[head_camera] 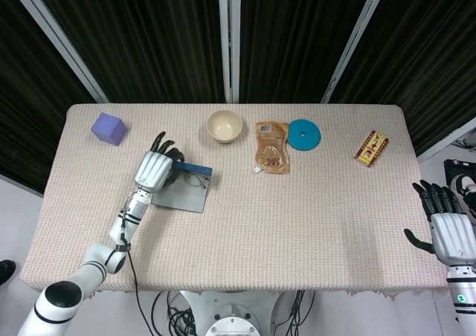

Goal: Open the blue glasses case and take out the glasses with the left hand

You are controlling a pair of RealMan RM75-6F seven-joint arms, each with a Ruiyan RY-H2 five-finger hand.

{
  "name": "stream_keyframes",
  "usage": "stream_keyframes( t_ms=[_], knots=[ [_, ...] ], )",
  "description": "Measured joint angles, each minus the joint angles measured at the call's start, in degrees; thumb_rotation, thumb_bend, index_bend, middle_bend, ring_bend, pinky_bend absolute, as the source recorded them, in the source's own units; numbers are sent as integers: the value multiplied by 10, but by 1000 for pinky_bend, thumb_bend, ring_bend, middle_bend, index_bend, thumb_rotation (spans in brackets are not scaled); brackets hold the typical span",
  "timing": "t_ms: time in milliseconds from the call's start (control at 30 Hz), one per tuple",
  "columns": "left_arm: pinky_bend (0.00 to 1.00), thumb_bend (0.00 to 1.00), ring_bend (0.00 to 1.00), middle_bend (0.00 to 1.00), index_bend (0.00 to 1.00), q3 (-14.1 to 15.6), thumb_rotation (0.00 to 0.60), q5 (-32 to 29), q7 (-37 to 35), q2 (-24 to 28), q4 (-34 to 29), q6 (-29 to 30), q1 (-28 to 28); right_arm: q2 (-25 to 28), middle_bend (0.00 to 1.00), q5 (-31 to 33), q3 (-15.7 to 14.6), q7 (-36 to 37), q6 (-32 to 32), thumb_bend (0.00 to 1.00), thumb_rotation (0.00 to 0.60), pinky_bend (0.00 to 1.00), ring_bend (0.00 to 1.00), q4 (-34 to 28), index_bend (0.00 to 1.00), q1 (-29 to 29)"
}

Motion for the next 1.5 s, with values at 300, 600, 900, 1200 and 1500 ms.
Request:
stream_keyframes(
  t_ms=[300,600,900,1200,1500],
  knots=[
    [19,463,145,356,466,-7,600,6,-38,-24,33,40,-1,1,48,1,-1,2,4,152,600,0,0,0,15,-4],
    [1,460,112,322,425,-19,600,0,-96,-47,68,57,0,1,48,1,-1,3,4,152,600,0,0,1,15,-5],
    [0,455,101,281,380,6,600,20,-102,-66,106,65,12,2,48,1,0,-1,3,153,600,0,0,-3,15,-4],
    [0,437,101,284,382,-6,600,4,-114,-71,102,21,9,2,48,2,0,-3,2,153,600,0,0,-5,15,-4],
    [0,378,46,198,149,-57,600,-56,-67,-28,0,-85,-9,3,48,3,0,1,4,152,600,0,0,-2,15,-7]
  ],
)
